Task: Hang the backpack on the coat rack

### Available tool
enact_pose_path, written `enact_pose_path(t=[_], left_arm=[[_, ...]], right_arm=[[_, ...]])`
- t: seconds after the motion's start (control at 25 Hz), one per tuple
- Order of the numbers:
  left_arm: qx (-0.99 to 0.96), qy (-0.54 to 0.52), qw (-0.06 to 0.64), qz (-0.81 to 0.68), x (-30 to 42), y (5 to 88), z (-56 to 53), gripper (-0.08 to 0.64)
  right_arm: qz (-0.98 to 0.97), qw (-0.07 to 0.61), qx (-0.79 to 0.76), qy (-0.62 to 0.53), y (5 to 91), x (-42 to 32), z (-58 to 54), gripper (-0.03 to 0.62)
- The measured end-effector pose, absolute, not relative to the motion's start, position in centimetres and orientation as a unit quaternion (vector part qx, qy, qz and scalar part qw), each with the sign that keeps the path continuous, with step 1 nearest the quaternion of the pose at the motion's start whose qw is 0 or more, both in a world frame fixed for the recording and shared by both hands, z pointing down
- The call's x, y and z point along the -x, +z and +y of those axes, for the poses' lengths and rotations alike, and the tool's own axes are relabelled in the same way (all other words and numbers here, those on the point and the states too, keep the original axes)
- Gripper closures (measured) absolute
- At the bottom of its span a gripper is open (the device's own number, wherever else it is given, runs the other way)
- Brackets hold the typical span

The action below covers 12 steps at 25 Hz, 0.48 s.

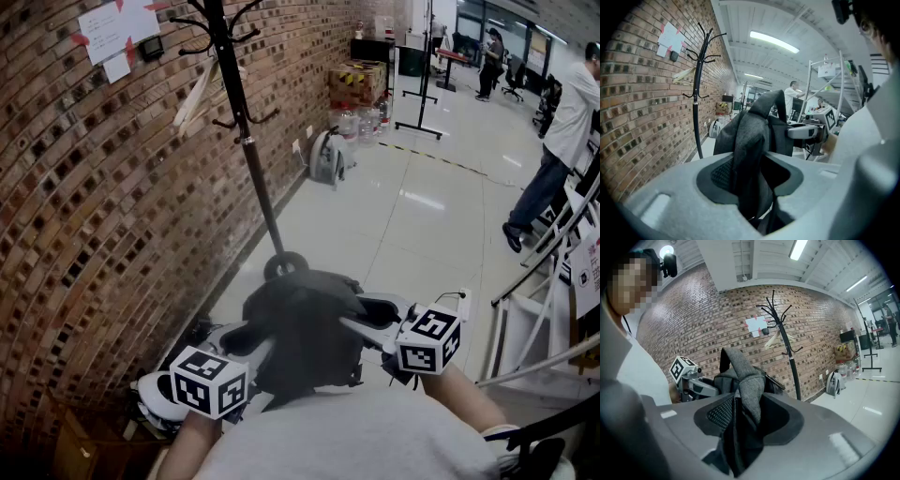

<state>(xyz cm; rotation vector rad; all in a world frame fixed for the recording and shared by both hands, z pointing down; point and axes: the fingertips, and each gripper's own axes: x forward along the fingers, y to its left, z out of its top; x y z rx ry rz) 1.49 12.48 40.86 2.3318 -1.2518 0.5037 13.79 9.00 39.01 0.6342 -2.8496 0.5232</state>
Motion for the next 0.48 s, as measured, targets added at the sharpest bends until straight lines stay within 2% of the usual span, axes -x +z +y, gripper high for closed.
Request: enact_pose_path(t=[0.48], left_arm=[[-0.849, 0.182, 0.233, -0.439, 5.7, 42.7, -1.0, 0.403]], right_arm=[[-0.951, 0.096, -0.221, 0.193, 40.7, -6.6, -4.3, 0.416]])
